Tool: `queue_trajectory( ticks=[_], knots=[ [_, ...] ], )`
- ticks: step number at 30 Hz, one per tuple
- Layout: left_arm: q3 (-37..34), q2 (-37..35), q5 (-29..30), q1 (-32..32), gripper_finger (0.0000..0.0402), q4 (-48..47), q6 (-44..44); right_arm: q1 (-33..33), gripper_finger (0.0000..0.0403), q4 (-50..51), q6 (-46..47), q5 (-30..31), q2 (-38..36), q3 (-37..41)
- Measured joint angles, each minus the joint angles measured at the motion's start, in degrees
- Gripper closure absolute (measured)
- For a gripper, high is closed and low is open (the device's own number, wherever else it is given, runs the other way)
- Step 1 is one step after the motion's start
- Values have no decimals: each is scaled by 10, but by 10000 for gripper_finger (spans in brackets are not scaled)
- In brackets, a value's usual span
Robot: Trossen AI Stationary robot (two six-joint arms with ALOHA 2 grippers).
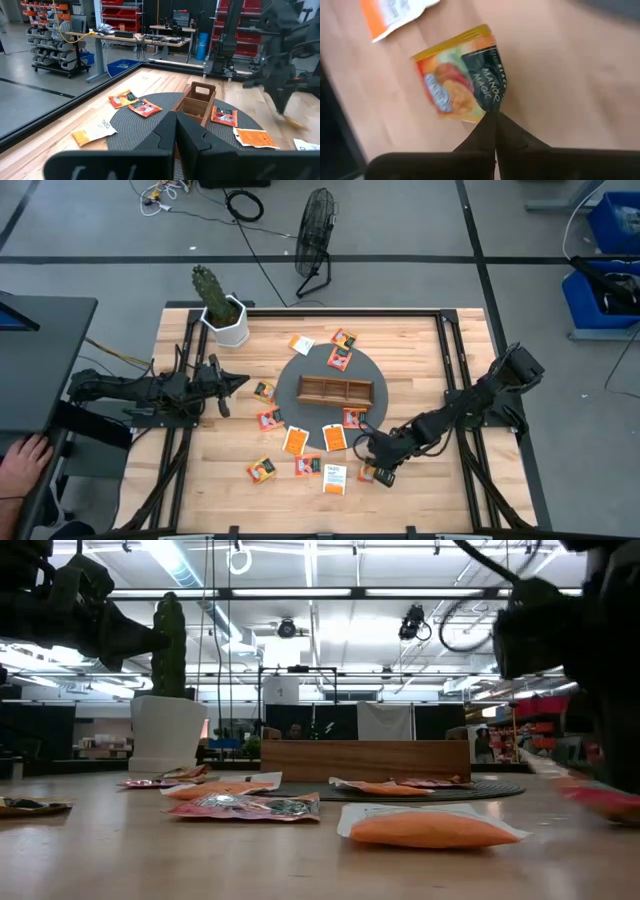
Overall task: Pick & Place Tea
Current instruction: Put the yellow tea bag into the right section of the wooden organizer
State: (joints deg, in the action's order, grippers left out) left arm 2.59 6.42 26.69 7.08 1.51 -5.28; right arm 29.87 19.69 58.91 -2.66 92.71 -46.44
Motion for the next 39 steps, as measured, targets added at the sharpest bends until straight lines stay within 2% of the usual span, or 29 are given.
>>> queue_trajectory(
  ticks=[3,8,18,24,30,35,39],
  knots=[
    [0,0,0,0,388,0,0,1,402,129,-21,52,0,-64],
    [0,0,0,0,388,0,0,10,402,283,-41,144,0,-157],
    [0,0,0,0,388,0,0,11,403,428,-64,273,-1,-239],
    [0,0,0,0,388,0,0,-23,403,450,-123,341,-1,-243],
    [0,0,0,0,388,0,0,-95,403,446,-246,373,-1,-243],
    [0,0,0,0,388,0,0,-165,403,437,-346,375,-1,-243],
    [0,0,0,0,388,0,-1,-213,403,394,-413,343,-1,-242]
  ],
)
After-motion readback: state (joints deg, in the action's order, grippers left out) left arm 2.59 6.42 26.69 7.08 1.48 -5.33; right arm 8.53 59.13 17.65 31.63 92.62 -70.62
